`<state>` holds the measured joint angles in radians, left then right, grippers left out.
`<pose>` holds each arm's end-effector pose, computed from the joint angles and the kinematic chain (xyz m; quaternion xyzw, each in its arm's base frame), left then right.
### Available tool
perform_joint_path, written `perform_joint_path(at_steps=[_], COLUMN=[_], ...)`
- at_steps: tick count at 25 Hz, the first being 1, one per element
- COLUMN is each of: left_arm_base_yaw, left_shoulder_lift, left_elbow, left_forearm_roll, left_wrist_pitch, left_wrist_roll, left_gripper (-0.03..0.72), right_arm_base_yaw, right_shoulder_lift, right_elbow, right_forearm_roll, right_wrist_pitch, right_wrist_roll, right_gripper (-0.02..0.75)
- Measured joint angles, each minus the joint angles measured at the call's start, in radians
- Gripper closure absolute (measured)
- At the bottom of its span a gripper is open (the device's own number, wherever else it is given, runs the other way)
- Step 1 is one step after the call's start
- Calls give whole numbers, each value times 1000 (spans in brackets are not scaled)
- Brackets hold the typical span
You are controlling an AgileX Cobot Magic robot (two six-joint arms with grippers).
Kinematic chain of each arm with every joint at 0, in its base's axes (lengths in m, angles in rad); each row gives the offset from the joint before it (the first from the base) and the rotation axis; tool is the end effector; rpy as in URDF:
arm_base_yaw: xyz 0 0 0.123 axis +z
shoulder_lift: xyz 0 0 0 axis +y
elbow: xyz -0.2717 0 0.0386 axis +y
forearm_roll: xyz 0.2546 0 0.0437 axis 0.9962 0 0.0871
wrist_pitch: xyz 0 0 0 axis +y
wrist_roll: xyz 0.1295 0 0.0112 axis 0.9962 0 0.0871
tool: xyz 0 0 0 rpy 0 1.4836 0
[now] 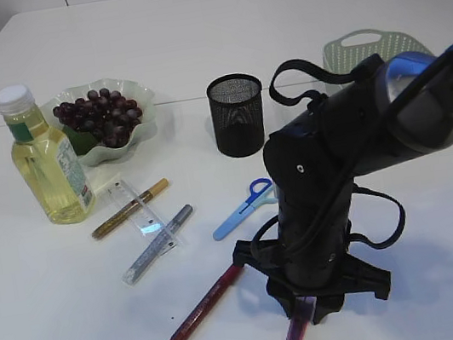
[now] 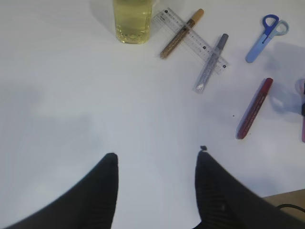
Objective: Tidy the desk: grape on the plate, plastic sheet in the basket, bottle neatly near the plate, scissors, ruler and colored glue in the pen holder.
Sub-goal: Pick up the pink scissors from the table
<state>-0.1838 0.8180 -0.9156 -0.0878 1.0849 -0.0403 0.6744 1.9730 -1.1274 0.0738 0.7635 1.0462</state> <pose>0.1674 -0.0414 0.3145 0.0611 0.9414 -0.0799 0.3219 0.2691 0.2236 0.0667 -0.2102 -0.9770 -0.0356 0.0039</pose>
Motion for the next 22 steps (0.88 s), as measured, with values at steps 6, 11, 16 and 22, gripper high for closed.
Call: perform_joint_path(at_steps=[6,11,16,22], left_arm_base_yaw=[0,0,0,0], left_shoulder_lift=[0,0,0,0], left_elbow=[0,0,0,0], left_forearm_roll=[0,0,0,0], left_wrist_pitch=[0,0,0,0], left_wrist_roll=[0,0,0,0], left_gripper=[309,309,309,309], right_arm_base_yaw=[0,0,0,0], right_shoulder_lift=[0,0,0,0], right_elbow=[0,0,-2,-11], right_forearm_roll=[0,-11,-17,-22], right_wrist_pitch=[2,2,21,79], right_wrist_roll=[-2,-83,-195,-235], right_gripper=[483,484,484,498])
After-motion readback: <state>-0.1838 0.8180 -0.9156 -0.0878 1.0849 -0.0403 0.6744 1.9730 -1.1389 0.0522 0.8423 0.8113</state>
